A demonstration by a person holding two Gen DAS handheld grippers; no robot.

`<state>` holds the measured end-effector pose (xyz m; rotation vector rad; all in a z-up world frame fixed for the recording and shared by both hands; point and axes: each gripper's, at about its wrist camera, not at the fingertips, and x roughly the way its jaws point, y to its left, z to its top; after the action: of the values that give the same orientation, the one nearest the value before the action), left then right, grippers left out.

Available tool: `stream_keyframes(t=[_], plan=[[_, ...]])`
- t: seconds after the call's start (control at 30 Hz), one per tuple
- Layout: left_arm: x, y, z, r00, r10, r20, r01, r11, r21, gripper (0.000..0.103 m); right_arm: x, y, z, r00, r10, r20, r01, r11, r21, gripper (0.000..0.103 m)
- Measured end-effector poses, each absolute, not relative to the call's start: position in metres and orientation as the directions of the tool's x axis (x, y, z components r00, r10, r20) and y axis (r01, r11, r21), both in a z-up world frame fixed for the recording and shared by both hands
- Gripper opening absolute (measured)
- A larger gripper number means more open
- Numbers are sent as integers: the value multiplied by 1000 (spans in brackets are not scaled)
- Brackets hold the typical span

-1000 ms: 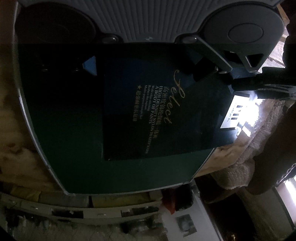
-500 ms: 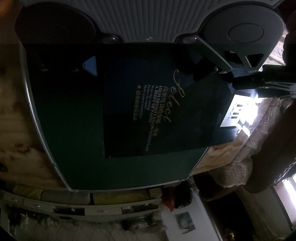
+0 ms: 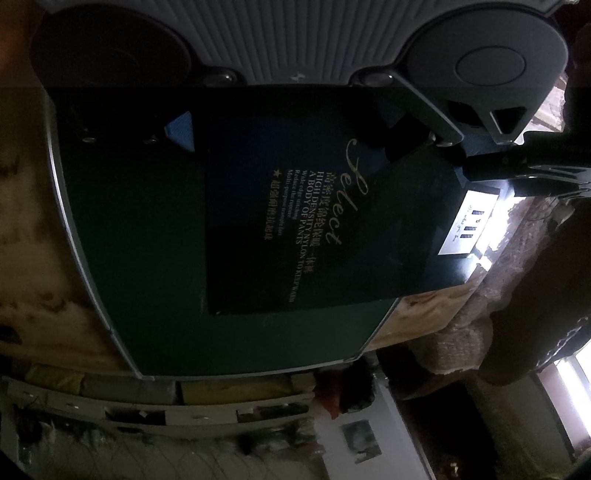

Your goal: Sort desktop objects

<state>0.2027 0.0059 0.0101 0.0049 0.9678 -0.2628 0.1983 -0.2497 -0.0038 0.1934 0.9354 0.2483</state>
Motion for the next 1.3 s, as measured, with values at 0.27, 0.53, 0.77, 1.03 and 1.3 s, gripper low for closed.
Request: stream_keyframes(t=[0.27,0.53,0.77,1.03,1.3], plan=[[177,10,14,544,-215,-811,228,968,-104,103,173,-245,-2,566,299,-768,-135,953,272,103],[155,12,13,544,-212,-812,231,968,-98,103,151,-243,-2,564,302,-769,-137,952,273,103],[136,15,13,545,-212,-811,232,968,-98,103,130,-240,-2,569,298,-767,-144,954,264,103],[113,15,9,558,-189,-808,236,970,-64,103,106,-235,-12,562,301,-770,-153,953,261,103],[97,17,6,560,-185,-808,233,971,-60,103,91,-232,-17,557,301,-774,-157,953,258,103]])
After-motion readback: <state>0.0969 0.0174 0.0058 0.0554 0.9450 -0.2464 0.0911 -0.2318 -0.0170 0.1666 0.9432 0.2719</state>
